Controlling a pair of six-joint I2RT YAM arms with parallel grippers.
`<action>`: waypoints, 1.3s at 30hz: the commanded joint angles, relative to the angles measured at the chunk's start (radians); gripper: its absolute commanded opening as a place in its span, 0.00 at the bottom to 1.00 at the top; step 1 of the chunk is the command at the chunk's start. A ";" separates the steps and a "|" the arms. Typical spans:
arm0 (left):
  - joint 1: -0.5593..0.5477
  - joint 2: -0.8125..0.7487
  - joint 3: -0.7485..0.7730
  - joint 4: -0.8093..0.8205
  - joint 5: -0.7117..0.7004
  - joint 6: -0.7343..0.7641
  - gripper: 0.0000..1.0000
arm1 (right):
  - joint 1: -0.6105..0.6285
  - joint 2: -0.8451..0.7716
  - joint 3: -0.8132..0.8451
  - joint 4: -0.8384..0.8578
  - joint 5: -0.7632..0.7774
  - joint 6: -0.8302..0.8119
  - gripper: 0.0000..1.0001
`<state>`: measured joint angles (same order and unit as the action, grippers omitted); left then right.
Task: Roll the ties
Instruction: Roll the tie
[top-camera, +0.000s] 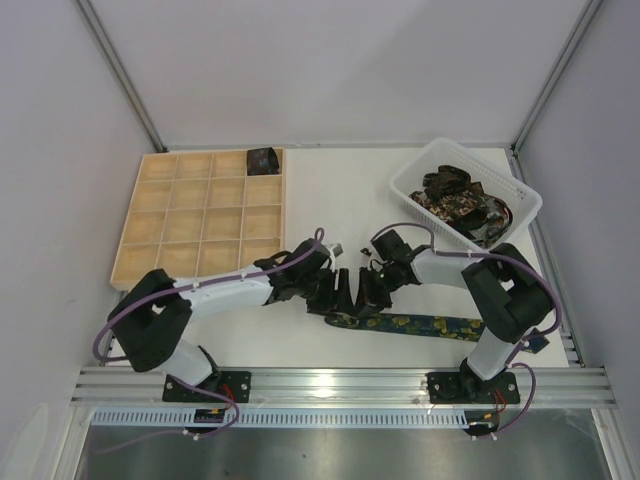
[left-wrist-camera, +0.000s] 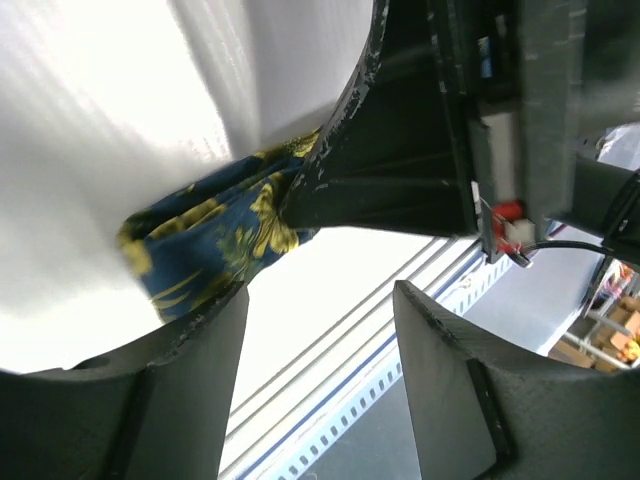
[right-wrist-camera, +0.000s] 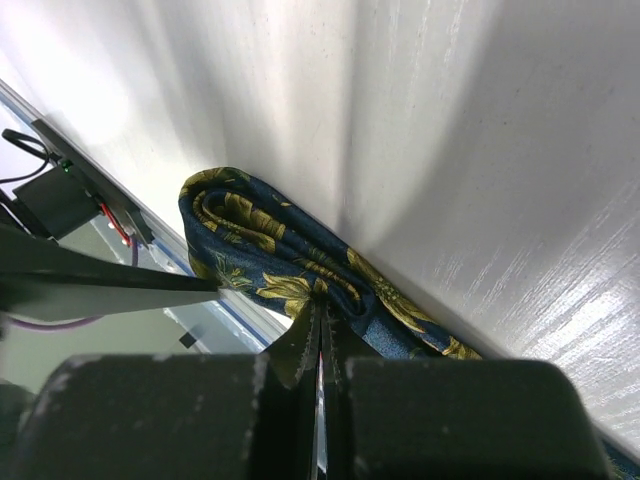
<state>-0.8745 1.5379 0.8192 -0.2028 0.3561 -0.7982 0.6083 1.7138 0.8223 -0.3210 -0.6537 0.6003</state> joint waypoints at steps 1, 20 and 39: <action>0.029 -0.096 0.002 -0.079 -0.046 0.040 0.66 | 0.015 -0.002 -0.061 -0.003 0.155 -0.046 0.00; 0.140 0.080 -0.060 0.019 0.126 0.065 0.56 | 0.016 -0.040 -0.152 0.042 0.178 -0.046 0.00; 0.129 -0.087 -0.069 -0.118 -0.042 0.022 0.01 | 0.062 -0.137 -0.045 -0.069 0.184 0.010 0.00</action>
<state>-0.7486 1.5219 0.7471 -0.2668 0.3954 -0.7700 0.6556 1.6047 0.7635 -0.3012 -0.5400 0.6041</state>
